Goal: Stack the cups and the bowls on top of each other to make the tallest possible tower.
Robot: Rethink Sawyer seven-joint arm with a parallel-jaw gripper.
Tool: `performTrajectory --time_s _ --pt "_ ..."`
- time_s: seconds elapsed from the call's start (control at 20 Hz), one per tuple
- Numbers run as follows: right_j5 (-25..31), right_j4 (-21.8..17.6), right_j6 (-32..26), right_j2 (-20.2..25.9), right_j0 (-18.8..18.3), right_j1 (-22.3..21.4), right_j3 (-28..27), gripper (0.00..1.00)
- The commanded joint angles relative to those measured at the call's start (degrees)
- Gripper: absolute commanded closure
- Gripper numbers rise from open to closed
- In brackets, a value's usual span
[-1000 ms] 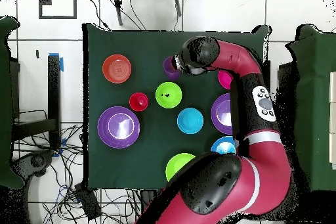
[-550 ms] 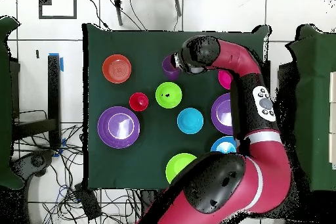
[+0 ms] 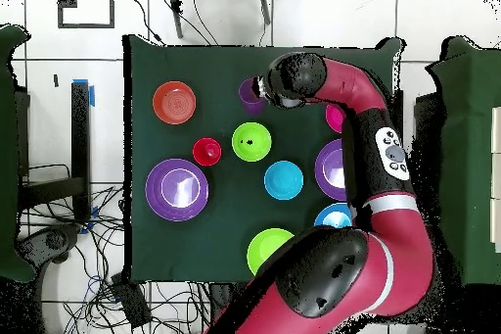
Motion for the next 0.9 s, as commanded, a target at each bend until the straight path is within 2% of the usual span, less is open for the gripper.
performTrajectory --time_s 0.05,0.5,0.9 --pt "-1.7 -5.1 -14.5 2.5 0.2 0.5 2.8 1.0" --pt "-0.8 -4.9 -18.0 4.0 -2.1 -0.1 3.5 1.0" --pt "-5.2 -6.7 -18.8 5.9 -5.3 0.6 7.2 1.0"
